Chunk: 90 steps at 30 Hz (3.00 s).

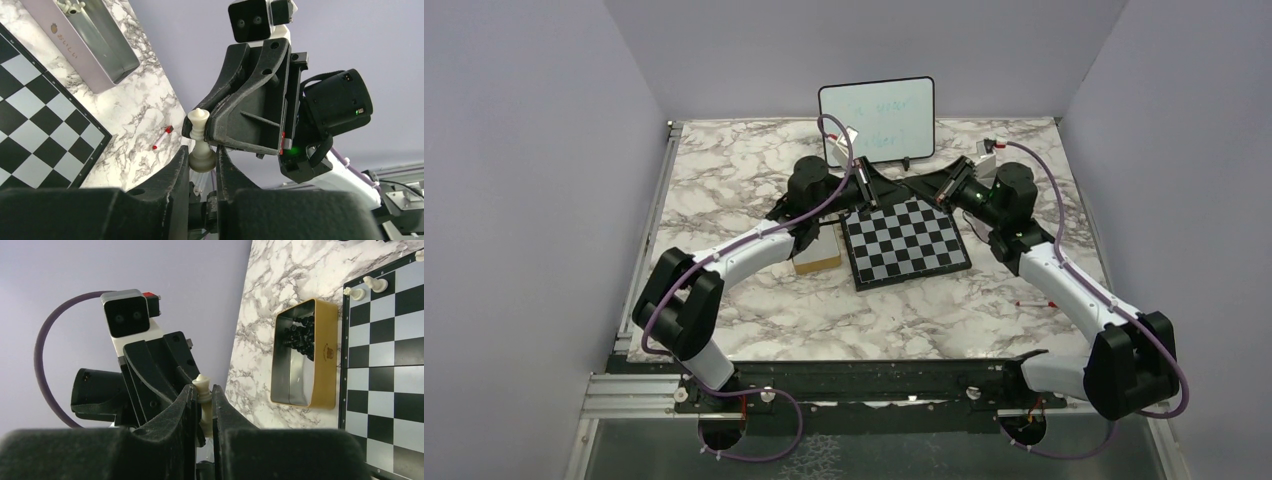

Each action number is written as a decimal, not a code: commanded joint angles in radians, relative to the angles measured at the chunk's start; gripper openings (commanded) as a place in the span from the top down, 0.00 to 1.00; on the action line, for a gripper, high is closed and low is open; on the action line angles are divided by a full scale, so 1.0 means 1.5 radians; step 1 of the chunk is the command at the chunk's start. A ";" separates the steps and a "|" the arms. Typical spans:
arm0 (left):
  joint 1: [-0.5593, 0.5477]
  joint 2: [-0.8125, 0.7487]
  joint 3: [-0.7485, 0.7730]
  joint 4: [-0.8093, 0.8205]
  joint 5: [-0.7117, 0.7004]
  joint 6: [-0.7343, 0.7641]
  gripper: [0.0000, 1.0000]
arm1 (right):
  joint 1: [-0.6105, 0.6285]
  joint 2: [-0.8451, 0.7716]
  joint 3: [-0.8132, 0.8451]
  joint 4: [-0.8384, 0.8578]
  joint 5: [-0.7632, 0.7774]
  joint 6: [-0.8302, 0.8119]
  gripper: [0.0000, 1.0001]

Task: Set up the chess pieces on the board
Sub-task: Place the chess piece on the chessboard.

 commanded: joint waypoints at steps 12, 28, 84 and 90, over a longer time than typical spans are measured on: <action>0.039 -0.056 -0.073 -0.021 0.139 0.306 0.93 | -0.011 0.040 0.112 -0.148 -0.218 -0.267 0.76; 0.039 -0.096 -0.005 -0.368 0.189 0.648 0.94 | -0.033 0.105 0.256 -0.482 -0.317 -0.538 0.61; 0.035 -0.103 -0.015 -0.395 0.156 0.676 0.64 | 0.054 0.191 0.261 -0.453 -0.249 -0.497 0.84; 0.040 -0.117 -0.008 -0.473 0.073 0.680 0.25 | 0.054 0.176 0.269 -0.425 -0.092 -0.496 0.84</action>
